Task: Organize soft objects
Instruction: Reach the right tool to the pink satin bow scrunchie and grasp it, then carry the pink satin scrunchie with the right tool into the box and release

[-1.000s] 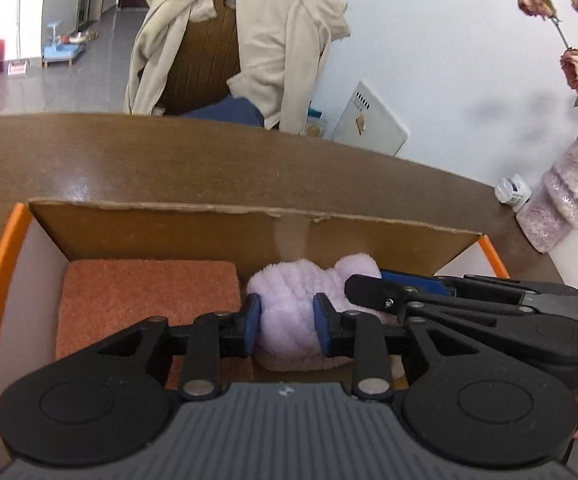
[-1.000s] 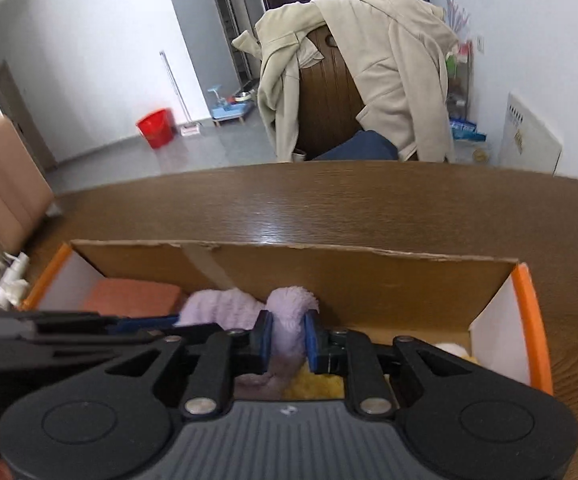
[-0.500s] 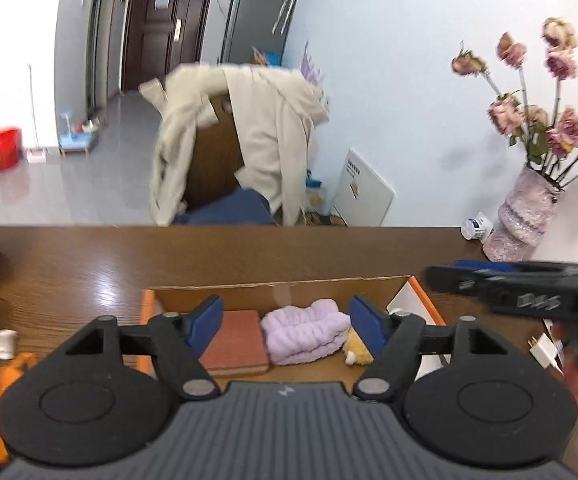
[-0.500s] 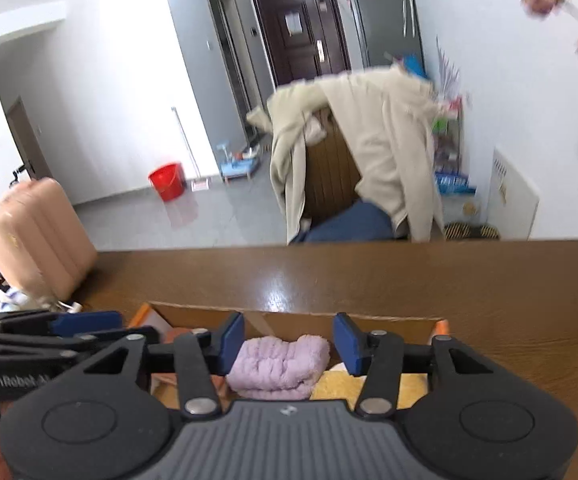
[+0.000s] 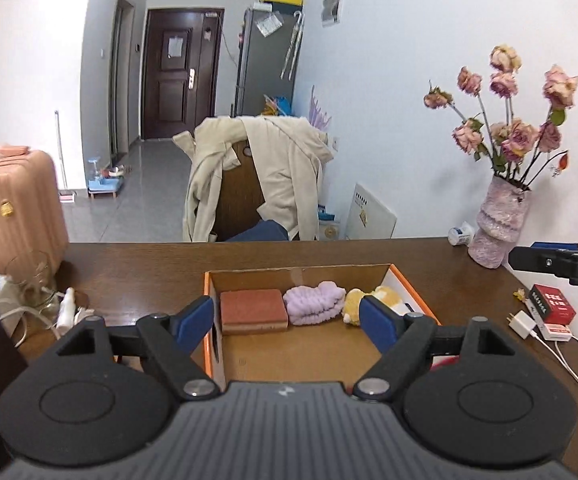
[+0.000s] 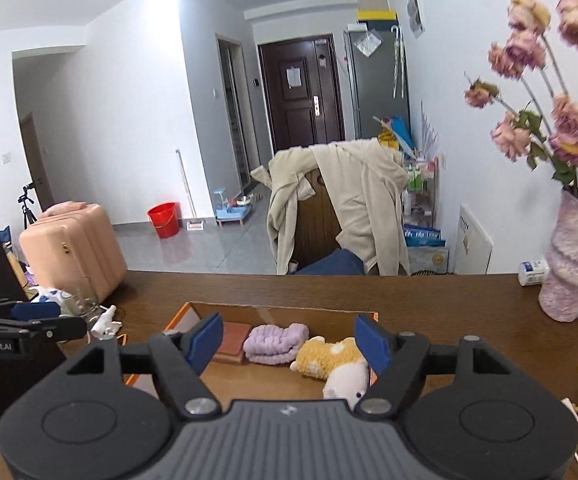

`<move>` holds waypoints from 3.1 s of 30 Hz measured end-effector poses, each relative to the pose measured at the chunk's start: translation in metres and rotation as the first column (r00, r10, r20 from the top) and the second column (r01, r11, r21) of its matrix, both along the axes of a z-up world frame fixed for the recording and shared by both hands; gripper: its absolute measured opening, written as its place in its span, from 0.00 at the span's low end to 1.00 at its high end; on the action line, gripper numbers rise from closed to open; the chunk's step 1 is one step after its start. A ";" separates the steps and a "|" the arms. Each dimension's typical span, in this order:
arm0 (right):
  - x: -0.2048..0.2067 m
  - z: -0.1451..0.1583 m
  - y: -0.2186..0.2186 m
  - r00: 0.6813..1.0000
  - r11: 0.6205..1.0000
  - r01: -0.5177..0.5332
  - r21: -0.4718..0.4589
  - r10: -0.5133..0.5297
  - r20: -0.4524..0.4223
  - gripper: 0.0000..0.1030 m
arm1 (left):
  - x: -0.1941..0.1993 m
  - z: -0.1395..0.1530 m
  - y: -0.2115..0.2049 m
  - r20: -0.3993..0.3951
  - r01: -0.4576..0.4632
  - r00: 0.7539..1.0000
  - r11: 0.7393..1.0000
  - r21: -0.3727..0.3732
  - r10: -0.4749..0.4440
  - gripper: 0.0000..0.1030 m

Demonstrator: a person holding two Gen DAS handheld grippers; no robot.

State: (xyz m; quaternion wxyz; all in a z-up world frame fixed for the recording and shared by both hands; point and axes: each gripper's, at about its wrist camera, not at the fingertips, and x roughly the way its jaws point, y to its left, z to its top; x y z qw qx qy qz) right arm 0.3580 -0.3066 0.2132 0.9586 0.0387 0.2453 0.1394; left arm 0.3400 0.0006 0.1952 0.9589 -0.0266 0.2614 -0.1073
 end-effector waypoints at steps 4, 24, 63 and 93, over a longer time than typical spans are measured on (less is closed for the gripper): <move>-0.051 -0.012 0.000 0.999 1.000 -0.012 -0.007 0.013 0.043 0.78 | -0.064 -0.021 0.009 0.057 -0.021 0.998 1.000 0.014 0.021 0.82; -0.270 -0.163 0.021 0.984 0.999 0.030 -0.040 -0.022 0.176 0.96 | -0.245 -0.154 0.028 0.174 -0.058 0.984 0.997 0.050 0.048 1.00; -0.099 -0.206 0.020 0.972 0.974 -0.149 0.172 0.175 -0.153 0.24 | -0.108 -0.198 -0.068 -0.180 0.140 0.973 0.989 -0.038 -0.145 0.29; -0.154 -0.182 0.062 0.992 0.995 0.070 0.075 -0.061 -0.113 0.09 | -0.085 -0.162 -0.015 -0.130 0.363 0.902 0.886 -0.288 -0.412 0.12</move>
